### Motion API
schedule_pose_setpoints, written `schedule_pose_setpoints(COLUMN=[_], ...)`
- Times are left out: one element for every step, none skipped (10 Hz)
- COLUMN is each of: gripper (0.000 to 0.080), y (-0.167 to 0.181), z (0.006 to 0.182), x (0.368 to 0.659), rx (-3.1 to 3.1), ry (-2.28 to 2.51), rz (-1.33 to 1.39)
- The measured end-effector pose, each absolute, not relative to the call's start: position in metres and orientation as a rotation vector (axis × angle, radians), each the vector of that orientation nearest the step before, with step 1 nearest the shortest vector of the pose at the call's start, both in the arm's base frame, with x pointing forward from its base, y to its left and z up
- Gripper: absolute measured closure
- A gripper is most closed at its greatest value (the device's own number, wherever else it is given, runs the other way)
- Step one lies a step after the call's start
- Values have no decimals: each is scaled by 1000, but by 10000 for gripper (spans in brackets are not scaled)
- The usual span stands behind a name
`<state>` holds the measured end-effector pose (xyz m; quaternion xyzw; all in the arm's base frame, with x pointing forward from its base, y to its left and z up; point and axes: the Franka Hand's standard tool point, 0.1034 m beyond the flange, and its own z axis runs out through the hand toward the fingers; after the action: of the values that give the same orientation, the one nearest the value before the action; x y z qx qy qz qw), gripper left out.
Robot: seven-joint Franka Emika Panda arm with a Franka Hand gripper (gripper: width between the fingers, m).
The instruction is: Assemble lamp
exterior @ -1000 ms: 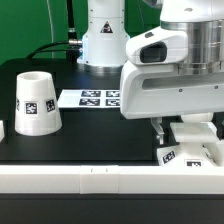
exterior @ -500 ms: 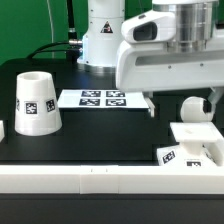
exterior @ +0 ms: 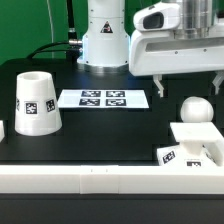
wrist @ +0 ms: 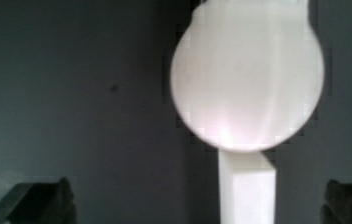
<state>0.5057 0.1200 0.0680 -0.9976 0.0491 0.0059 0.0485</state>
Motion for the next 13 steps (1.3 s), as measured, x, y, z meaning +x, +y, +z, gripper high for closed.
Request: schedule_pose_setpoints(gripper=[100, 100, 100, 100, 100, 100, 100, 100, 100, 100, 100, 100, 100], y=[119, 118, 119, 119, 120, 125, 131, 136, 139, 138, 136, 135, 136], z=[67, 67, 68, 67, 62, 60, 63, 65, 67, 69, 68, 67, 64], x=[506, 504, 505, 504, 498, 496, 497, 501, 505, 505, 503, 501, 504], rx=[-3041, -3044, -3043, -3044, -3039, -3036, -3025, -3010, -2999, -2980, -2961, -2935, -2925], ry=[150, 147, 146, 146, 166, 164, 149, 142, 123, 102, 102, 98, 95], rz=[23, 63, 59, 62, 141, 245, 386, 478, 540, 640, 733, 848, 881])
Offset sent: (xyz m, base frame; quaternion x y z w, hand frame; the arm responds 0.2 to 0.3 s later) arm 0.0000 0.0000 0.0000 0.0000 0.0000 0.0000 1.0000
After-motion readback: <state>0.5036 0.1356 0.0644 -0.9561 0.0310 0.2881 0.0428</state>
